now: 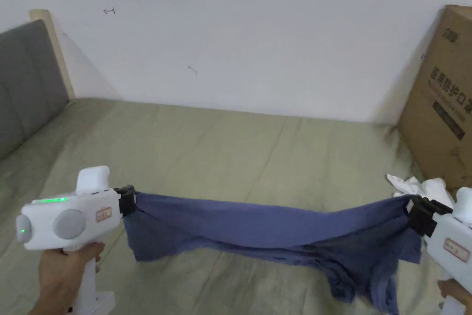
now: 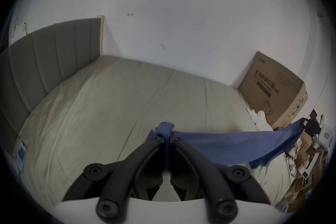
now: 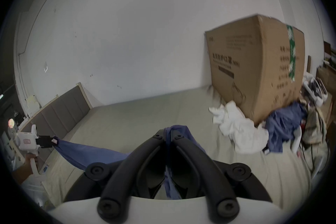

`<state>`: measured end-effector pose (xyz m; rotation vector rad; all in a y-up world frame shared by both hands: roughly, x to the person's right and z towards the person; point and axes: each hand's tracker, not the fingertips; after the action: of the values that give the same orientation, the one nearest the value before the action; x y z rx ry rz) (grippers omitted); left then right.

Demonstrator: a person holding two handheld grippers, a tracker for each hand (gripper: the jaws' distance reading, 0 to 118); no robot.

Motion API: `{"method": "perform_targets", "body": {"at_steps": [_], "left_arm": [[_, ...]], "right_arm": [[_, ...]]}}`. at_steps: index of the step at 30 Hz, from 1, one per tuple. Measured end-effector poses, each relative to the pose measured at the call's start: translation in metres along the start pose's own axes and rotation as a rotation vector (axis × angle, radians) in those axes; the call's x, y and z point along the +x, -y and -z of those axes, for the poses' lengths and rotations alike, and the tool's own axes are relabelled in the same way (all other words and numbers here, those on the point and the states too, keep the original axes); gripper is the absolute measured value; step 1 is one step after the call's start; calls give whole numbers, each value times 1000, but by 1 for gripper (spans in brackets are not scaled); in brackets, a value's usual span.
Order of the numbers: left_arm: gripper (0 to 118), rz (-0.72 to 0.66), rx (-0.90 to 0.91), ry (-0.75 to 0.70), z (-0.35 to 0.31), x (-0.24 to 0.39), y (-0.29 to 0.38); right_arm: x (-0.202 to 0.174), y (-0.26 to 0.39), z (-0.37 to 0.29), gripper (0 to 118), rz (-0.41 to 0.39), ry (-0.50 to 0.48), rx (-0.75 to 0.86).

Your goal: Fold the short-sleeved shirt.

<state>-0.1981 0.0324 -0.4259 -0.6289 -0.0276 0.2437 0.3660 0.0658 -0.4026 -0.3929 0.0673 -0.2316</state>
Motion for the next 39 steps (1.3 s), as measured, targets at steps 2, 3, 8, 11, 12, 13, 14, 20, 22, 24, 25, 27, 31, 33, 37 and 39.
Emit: {"method": "perform_targets", "body": {"at_steps": [2, 3, 8, 11, 12, 13, 14, 20, 22, 24, 25, 27, 31, 33, 37, 39], "left_arm": [[8, -8, -5, 8, -4, -16, 22], [8, -10, -12, 8, -10, -20, 33], [8, -4, -72, -10, -44, -32, 85], [8, -17, -101, -16, -62, -39, 111], [8, -24, -103, -22, -69, -42, 120], [8, -28, -111, -25, -73, -44, 127], [8, -29, -115, -41, -81, -44, 138], [8, -38, -150, -55, -113, -54, 186], [8, -39, -157, -66, -123, -55, 198], [8, -42, -166, -69, -132, -59, 210], [8, -40, -170, -73, -136, -61, 214], [8, -41, -182, -78, -143, -63, 224], [8, -45, -219, -100, -142, -68, 241], [8, -27, -255, -117, -135, -70, 250], [8, -7, -308, -140, -123, -66, 264], [8, -7, -327, -150, -118, -64, 269]], "right_arm": [[4, 20, -18, 6, 18, -3, -19], [5, 30, -28, 6, 30, -6, -34], [8, 77, -81, 6, 69, -9, -67], [7, 97, -109, 6, 98, -6, -88], [7, 105, -120, 6, 101, -6, -91], [7, 110, -127, 6, 105, -2, -97], [7, 117, -136, 6, 106, 3, -106], [14, 151, -181, 6, 138, 3, -149], [14, 160, -195, 6, 142, 0, -158], [16, 170, -208, 6, 153, -1, -172], [16, 174, -213, 6, 157, -3, -181], [17, 184, -223, 6, 160, -5, -200], [20, 206, -227, 6, 153, 25, -278], [23, 221, -219, 6, 156, 70, -345], [31, 242, -195, 6, 177, 151, -478], [34, 251, -183, 6, 172, 197, -549]]}}
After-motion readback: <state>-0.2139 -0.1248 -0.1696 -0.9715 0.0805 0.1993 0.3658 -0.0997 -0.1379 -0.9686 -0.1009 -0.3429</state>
